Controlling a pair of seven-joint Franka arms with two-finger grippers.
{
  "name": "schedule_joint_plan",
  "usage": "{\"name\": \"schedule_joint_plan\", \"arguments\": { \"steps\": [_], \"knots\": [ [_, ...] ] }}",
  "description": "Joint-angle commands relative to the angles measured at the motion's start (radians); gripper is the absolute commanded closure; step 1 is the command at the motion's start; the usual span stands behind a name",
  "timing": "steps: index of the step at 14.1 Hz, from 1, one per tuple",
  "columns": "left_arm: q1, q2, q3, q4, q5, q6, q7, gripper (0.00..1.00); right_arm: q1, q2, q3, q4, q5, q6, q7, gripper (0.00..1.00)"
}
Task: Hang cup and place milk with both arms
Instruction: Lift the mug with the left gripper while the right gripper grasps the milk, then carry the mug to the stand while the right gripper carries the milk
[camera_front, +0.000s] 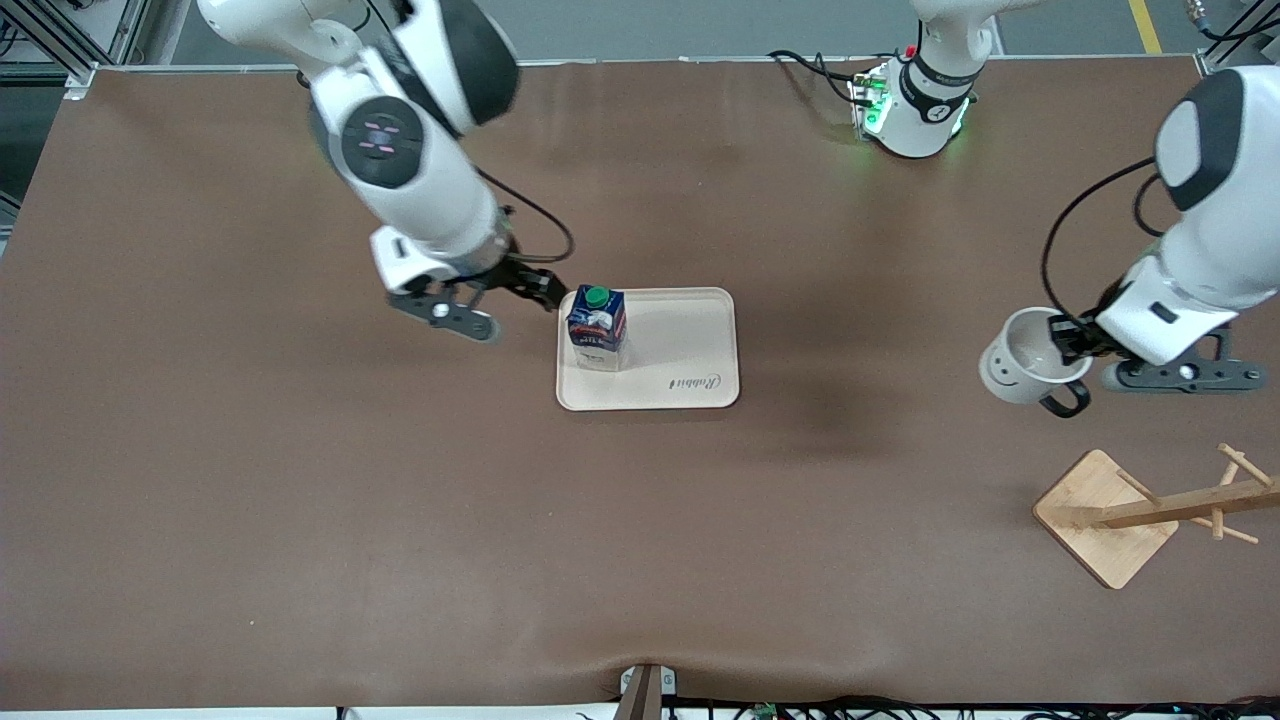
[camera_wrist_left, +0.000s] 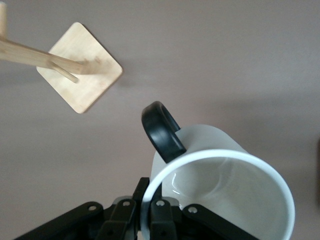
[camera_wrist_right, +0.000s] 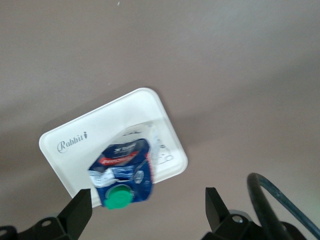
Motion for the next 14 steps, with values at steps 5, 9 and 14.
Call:
{"name": "schedule_joint_plan", "arguments": {
  "steps": [5,9,14],
  "knots": [
    [0.052,0.132,0.008,0.194,0.020,-0.008,0.386,1.00,0.030,0.085,-0.012,0.017,0.138,0.037,0.047,0.00],
    [0.082,0.164,0.011,0.234,0.058,-0.002,0.521,1.00,0.087,0.135,-0.016,0.013,0.143,0.134,0.067,0.00],
    [0.104,0.200,0.014,0.277,0.082,0.000,0.593,1.00,0.115,0.149,-0.015,0.010,-0.013,0.142,0.068,0.00]
  ]
}}
